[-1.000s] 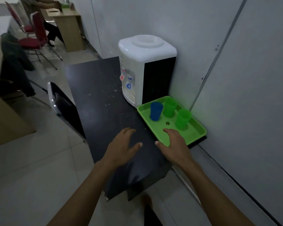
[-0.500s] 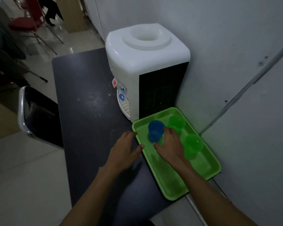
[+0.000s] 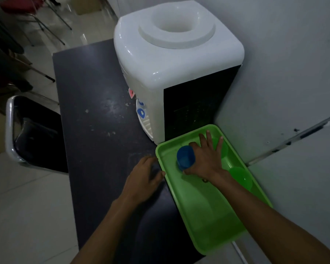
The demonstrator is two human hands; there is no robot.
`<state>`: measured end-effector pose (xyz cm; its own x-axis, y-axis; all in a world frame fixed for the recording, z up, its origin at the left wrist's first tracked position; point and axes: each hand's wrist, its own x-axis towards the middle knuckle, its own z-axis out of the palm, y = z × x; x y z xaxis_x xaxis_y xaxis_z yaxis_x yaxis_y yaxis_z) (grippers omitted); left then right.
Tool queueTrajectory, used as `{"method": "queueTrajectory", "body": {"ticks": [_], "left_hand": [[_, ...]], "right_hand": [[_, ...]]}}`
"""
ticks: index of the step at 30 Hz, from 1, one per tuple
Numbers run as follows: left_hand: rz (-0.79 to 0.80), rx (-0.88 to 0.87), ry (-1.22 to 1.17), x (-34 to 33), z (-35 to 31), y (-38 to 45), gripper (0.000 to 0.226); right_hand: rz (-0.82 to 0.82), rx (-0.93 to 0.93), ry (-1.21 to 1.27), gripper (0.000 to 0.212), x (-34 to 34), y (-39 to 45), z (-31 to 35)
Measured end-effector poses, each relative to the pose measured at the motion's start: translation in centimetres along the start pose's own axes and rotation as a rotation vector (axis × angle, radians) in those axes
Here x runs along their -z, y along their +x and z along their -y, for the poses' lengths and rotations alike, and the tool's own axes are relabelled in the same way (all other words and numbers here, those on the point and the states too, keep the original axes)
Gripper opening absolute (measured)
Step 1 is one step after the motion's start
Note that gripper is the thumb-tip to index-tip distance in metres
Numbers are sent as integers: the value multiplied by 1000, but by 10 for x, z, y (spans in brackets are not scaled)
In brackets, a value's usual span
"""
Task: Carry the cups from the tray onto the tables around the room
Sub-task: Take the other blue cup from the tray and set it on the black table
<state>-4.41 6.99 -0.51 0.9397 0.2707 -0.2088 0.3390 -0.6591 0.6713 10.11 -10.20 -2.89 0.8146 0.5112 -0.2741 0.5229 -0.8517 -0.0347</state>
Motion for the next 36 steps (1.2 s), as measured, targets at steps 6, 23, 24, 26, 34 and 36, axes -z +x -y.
{"method": "queueTrajectory", "body": {"ticks": [6, 23, 24, 26, 34, 36], "left_hand": [[-6, 30, -32, -2, 0, 7, 51], [10, 169, -372, 7, -15, 15, 50], [30, 182, -410, 7, -17, 14, 57], [83, 200, -481, 8, -25, 10, 69], [478, 344, -776, 19, -51, -15, 81], [547, 307, -843, 22, -53, -23, 76]], "right_hand": [[-47, 52, 88, 95, -8, 5, -7], [-230, 27, 276, 80, 14, -29, -8], [-243, 29, 272, 81, 20, -35, -6], [-276, 39, 267, 83, 34, -48, -2], [-341, 43, 309, 84, 94, -119, 26], [-340, 34, 311, 85, 104, -136, 33]]}}
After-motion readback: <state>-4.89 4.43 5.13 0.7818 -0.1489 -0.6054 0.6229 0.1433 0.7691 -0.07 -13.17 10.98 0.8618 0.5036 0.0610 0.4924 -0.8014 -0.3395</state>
